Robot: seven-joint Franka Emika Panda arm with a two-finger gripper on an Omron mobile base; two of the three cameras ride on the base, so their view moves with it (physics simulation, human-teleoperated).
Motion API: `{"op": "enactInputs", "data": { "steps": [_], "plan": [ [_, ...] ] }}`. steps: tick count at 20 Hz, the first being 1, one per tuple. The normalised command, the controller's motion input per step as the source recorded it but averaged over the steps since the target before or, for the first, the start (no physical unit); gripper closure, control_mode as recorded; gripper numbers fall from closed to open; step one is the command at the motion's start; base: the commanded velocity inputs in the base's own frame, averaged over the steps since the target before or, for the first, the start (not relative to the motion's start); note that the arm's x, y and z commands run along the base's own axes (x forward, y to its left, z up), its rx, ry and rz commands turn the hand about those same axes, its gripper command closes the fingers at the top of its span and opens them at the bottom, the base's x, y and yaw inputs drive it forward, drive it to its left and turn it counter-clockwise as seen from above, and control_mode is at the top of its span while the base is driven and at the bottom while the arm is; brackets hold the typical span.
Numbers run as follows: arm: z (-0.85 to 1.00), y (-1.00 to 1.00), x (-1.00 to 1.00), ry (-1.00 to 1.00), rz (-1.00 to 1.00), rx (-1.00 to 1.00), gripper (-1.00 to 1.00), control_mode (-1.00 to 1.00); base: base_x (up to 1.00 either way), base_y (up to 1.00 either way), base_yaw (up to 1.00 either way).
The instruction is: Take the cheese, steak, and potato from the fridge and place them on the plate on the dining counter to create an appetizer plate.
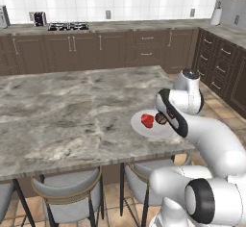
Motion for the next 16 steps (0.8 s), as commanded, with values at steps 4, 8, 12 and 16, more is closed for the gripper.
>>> {"op": "enactInputs", "data": {
  "steps": [4, 8, 12, 16],
  "plan": [
    [0.02, 0.0, -0.99, 0.07, 0.15, 0.0, -1.0, -1.0, 0.0, 0.0, 0.0],
    [0.01, 0.0, -0.89, 0.0, 0.18, 0.0, -1.0, -1.0, 0.0, 0.0, 0.0],
    [0.14, 0.0, -0.72, 0.0, 0.15, 0.0, -1.0, -1.0, 0.0, 0.0, 0.0],
    [0.2, 0.03, -0.59, 0.02, 0.09, -0.05, -1.0, -1.0, 0.0, 0.0, 0.0]
  ]
}}
